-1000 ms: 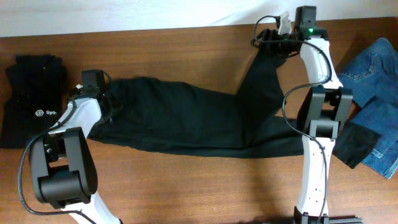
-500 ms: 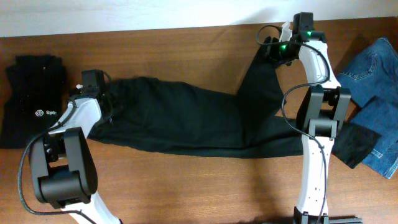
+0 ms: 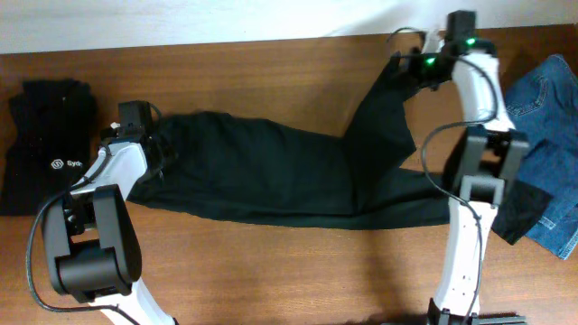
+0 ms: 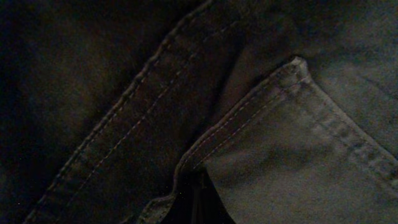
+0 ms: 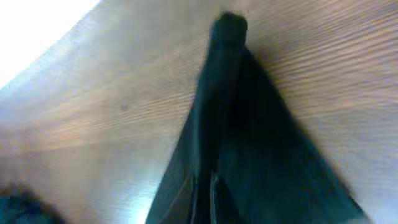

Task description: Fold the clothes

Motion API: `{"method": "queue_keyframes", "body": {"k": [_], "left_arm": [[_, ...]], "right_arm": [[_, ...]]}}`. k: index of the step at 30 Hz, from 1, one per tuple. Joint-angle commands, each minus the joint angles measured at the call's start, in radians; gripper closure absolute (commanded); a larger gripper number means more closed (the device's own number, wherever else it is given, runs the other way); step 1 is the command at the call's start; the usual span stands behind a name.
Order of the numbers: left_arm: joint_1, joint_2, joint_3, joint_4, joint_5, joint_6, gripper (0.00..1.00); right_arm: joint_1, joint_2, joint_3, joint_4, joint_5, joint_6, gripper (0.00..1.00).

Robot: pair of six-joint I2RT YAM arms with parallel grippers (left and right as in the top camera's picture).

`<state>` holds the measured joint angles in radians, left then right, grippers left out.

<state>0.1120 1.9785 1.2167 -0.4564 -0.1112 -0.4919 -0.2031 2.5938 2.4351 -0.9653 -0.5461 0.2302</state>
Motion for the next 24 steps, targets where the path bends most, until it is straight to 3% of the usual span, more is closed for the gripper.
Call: {"method": "queue_keyframes", "body": {"k": [1, 7, 9, 10, 11, 12, 15, 24], "left_arm": [[0.033, 0.082, -0.066, -0.048, -0.065, -0.012, 0.99], [0.033, 0.082, -0.066, -0.028, -0.065, -0.012, 0.99], [0.033, 0.082, -0.066, -0.023, -0.065, -0.012, 0.99], [0.033, 0.082, -0.066, -0.021, -0.065, -0.012, 0.99], [0.033, 0.082, -0.066, -0.019, -0.065, -0.012, 0.99], [0.033, 0.082, -0.066, -0.017, -0.065, -0.012, 0.99], [0.033, 0.082, -0.066, -0.015, -0.064, -0.012, 0.99], [0.033, 0.082, -0.066, -0.016, -0.061, -0.012, 0.99]], "right_arm": [[-0.033, -0.177, 0.006, -0.034, 0.047, -0.035, 0.96], [-0.039, -0.249, 0.006, -0.095, 0.206, -0.039, 0.96], [-0.037, -0.238, 0.005, -0.099, 0.176, -0.06, 0.9], [-0.032, -0.228, 0.004, -0.103, 0.146, -0.091, 0.83], [-0.027, -0.212, 0.003, -0.103, 0.116, -0.118, 0.61], [-0.023, -0.193, 0.003, -0.104, 0.087, -0.133, 0.46], [-0.005, -0.123, 0.003, -0.101, 0.042, -0.173, 0.19], [0.021, 0.054, 0.003, -0.035, -0.085, -0.196, 0.17]]}}
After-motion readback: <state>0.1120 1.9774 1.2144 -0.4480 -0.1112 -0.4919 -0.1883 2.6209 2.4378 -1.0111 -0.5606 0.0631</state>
